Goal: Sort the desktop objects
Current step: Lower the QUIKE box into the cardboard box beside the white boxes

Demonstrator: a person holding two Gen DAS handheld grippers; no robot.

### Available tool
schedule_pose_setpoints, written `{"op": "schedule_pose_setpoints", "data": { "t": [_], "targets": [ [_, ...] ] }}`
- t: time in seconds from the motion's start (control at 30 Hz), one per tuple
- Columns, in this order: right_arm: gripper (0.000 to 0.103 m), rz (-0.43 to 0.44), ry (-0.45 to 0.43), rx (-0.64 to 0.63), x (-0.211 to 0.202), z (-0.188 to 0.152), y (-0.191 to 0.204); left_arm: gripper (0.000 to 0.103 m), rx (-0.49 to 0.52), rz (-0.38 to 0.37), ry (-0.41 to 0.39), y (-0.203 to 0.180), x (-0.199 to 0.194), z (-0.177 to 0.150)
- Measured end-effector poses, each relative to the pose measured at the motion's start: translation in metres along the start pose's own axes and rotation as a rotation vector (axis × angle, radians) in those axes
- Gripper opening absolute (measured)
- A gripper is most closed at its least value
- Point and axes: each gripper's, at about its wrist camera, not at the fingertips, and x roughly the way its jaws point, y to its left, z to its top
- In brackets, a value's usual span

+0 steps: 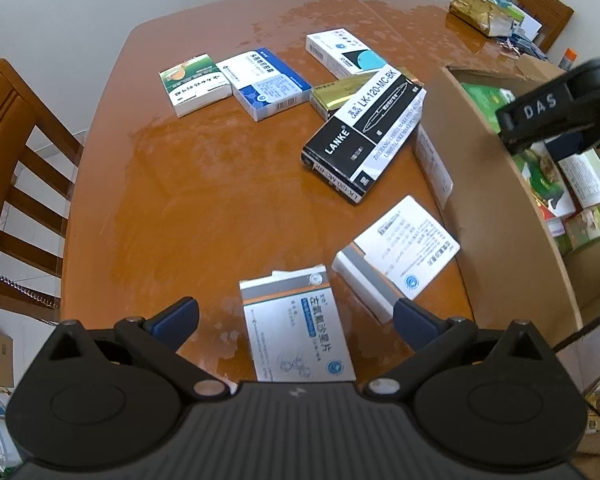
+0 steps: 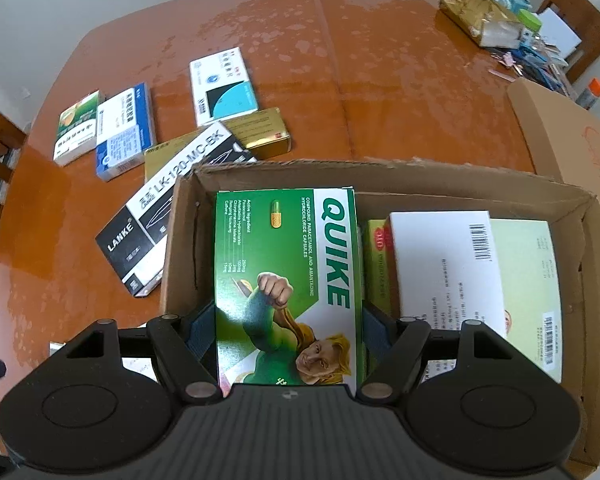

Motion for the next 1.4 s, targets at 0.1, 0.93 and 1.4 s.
{"op": "schedule_pose_setpoints", "data": {
  "t": [0.1, 0.93, 1.4],
  "targets": [
    [0.077, -0.002, -0.006, -0.004, 0.002, 0.000, 0.000, 0.103, 0.000, 0.002, 0.006, -0.003, 0.003, 0.005],
    [0.077, 0.022, -0.018, -0.007, 0.005, -0.005, -0.004, 0.103, 0.052, -0.009, 0.043, -0.029, 0.013, 0.004],
    [0.078, 0.019, -0.020, 0.001, 0.007, -0.005, -0.004, 0.103, 0.050, -0.004, 0.046, -0.029, 0.012, 0.000]
  ]
}}
